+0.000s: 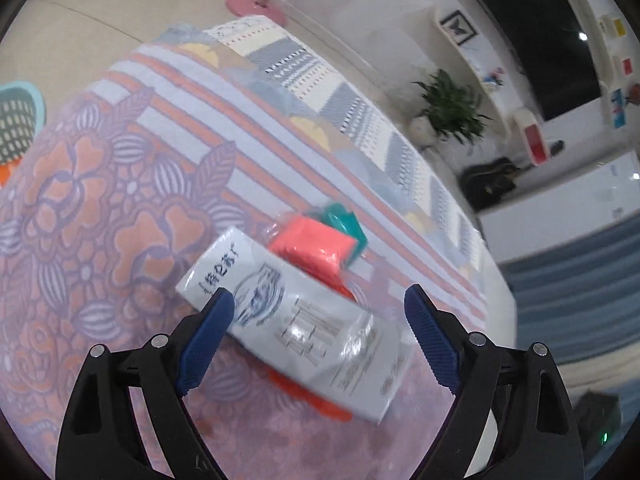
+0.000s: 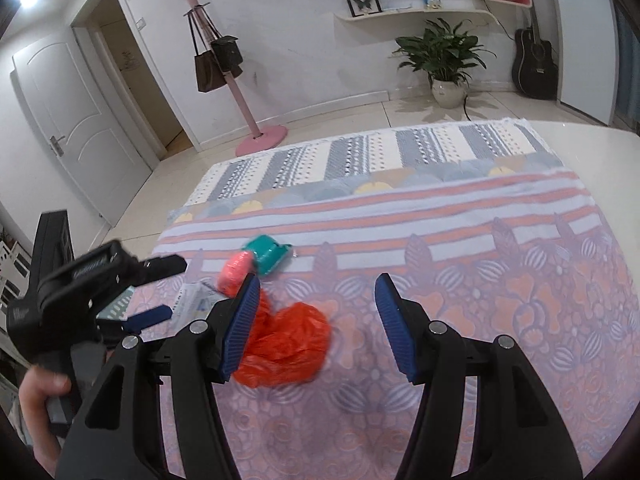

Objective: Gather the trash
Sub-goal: 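Move both open tools back over the table toward the milk carton and red bags, then grasp the white milk carton with the left tool while the right tool grasps the red plastic bags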

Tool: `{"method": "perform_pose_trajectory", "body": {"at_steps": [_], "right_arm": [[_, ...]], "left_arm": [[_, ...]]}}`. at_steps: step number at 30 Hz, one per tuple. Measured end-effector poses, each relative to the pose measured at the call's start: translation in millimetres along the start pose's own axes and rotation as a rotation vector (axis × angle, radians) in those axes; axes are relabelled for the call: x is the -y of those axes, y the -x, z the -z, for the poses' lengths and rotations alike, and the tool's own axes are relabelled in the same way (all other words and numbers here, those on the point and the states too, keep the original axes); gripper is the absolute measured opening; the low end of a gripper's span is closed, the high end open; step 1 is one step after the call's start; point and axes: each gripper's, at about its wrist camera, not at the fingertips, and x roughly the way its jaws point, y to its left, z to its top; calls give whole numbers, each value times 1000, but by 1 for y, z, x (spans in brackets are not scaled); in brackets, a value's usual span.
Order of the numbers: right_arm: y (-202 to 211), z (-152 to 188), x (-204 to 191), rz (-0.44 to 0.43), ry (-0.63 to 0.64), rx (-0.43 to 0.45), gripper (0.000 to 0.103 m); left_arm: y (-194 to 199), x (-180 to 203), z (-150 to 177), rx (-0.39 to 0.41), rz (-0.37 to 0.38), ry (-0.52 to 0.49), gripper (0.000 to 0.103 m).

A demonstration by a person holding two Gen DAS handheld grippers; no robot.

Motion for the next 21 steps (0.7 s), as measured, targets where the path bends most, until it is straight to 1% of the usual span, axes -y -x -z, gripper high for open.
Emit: {"method": "perform_pose_trajectory", "body": {"at_steps": [1,4,6,9,10,12,13,17,19,21], "right_arm": [[-2,2,4,-1,-4,-3,56],[-4,7,8,-2,-14,-15,56],[-5,9,10,-8,-21,-21,56],[-5,12,8,-13,-19,-28,56],[-6,13,7,-20,-17,-32,56],[-7,14,3,-25,-6,-39,56],[-8,15,0,-27,0,-42,56],[-15,19,-8,-46,6,-61,56],[-18,21,-13,-56,8,-70,56],[-19,23,-17,-60,12,-77,56]], "left_arm": [[-2,2,-1,1,-4,3,85],[-13,13,-4,-7,-86,-24,85],[-11,17,-2,-4,-134,-59,85],[-14,27,7,-19,-212,-156,85],[-14,28,11,-28,-235,-198,84],[-11,27,17,-33,-252,-249,82],[-9,25,20,-36,-261,-272,79],[4,11,33,-63,-275,-371,72],[9,3,38,-76,-276,-396,67],[13,-9,44,-98,-266,-406,66]]}}
